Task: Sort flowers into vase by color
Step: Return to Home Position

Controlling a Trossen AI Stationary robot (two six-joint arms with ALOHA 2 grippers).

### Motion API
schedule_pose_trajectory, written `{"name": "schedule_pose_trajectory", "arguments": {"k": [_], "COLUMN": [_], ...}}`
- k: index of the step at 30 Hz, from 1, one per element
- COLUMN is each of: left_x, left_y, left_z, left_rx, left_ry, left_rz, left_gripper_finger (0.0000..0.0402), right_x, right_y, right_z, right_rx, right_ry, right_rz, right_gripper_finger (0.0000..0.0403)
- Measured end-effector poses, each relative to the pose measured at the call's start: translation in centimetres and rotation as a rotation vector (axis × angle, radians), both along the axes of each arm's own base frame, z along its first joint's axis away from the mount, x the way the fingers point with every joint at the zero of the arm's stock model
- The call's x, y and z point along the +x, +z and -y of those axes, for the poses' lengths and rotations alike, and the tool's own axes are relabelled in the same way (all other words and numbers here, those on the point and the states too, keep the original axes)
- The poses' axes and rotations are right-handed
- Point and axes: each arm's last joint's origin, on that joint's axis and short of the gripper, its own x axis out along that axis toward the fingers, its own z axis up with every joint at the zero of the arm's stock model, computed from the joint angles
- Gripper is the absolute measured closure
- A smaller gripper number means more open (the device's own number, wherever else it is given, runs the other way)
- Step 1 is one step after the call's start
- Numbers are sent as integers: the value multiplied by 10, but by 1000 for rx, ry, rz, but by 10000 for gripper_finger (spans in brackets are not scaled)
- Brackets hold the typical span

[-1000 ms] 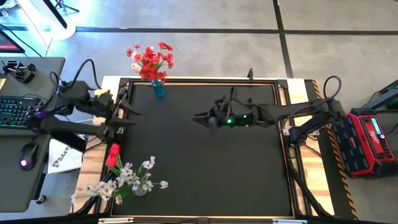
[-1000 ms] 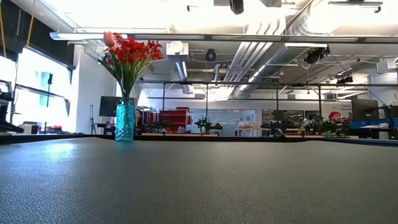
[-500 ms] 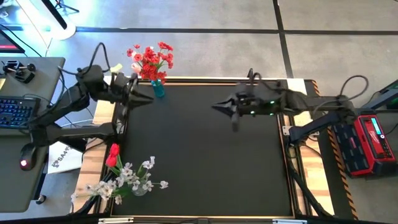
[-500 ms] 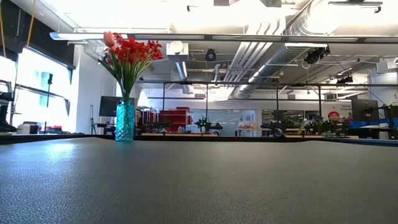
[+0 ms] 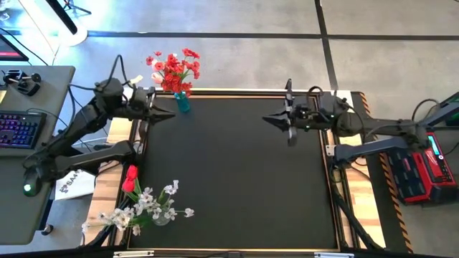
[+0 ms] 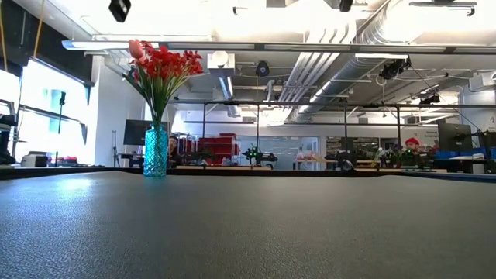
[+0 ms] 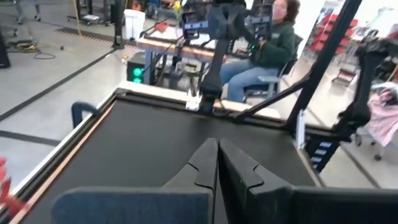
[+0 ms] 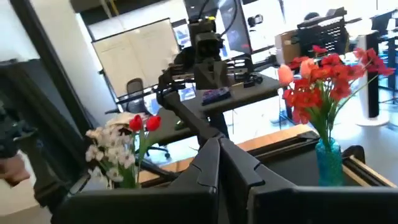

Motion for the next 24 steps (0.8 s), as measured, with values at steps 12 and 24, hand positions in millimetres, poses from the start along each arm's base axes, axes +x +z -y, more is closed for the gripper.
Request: {"name": "schedule_pose_trajectory", "arguments": {"k": [12,24], "left_x": [-10,-12], "left_y": [-14,-32], "left_z": [-2,4], "left_rx": [71,94], "left_ry": [128,71], "left_rz": [6,-4], "left_gripper_finger": [401,401], "right_x": [-4,-2], "right_y": [-29,-22], "right_z": [37,17], "right_rx": [146,-253], "right_ry": [-137,52], "right_rz": [-11,100], "right_gripper_finger": [402,403]}}
